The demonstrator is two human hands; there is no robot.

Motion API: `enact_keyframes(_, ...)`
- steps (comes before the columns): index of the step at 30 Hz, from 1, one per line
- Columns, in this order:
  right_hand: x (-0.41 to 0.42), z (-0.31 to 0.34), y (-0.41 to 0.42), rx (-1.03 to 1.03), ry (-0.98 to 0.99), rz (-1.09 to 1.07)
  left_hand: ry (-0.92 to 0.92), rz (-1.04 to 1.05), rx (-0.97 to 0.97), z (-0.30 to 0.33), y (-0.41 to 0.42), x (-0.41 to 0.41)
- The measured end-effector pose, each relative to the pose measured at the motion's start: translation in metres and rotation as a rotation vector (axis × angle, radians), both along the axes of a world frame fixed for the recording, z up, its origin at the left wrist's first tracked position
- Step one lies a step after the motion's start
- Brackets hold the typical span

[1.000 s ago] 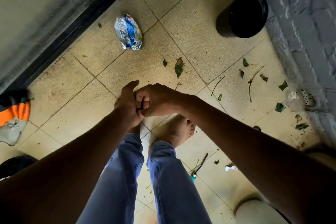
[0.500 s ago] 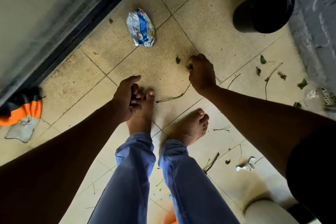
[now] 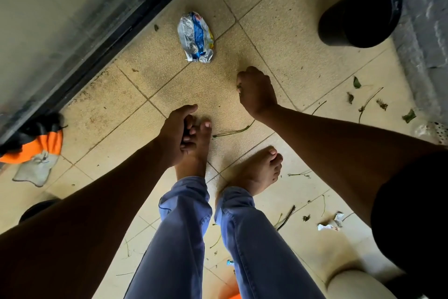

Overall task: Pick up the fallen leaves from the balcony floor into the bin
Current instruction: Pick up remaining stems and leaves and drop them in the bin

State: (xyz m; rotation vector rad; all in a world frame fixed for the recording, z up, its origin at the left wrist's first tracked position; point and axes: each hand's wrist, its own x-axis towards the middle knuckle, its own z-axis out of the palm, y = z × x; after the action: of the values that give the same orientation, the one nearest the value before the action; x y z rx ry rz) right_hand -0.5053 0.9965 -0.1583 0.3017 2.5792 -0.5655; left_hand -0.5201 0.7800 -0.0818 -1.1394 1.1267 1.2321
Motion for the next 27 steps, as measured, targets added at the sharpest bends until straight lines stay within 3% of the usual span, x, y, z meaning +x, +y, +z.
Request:
enact_keyframes(5, -0.007, 0.016, -0.005, -0.040, -0.119, -0.210, -0.021, 0.096, 0.026, 0.010, 0.008, 0.005)
enact_keyframes(8, -0.008, 0.049, -0.021, -0.281, -0.089, -0.358, -0.021, 0.155, 0.065, 0.016, 0.016, 0.006)
enact_keyframes(12, 0.012, 0.101, -0.051, -0.512, 0.082, -0.363, 0.010, 0.187, 0.151, 0.017, 0.029, 0.010)
enact_keyframes(18, 0.053, 0.119, -0.075, -0.228, 0.166, -0.250, 0.114, 0.028, 0.144, 0.009, 0.038, 0.026)
enact_keyframes(23, 0.073, 0.129, -0.089, -0.313, 0.106, -0.201, 0.122, -0.039, -0.029, -0.004, 0.022, 0.043)
enact_keyframes(27, 0.083, 0.140, -0.099, -0.430, 0.168, -0.158, 0.078, -0.022, -0.007, -0.004, 0.007, 0.046)
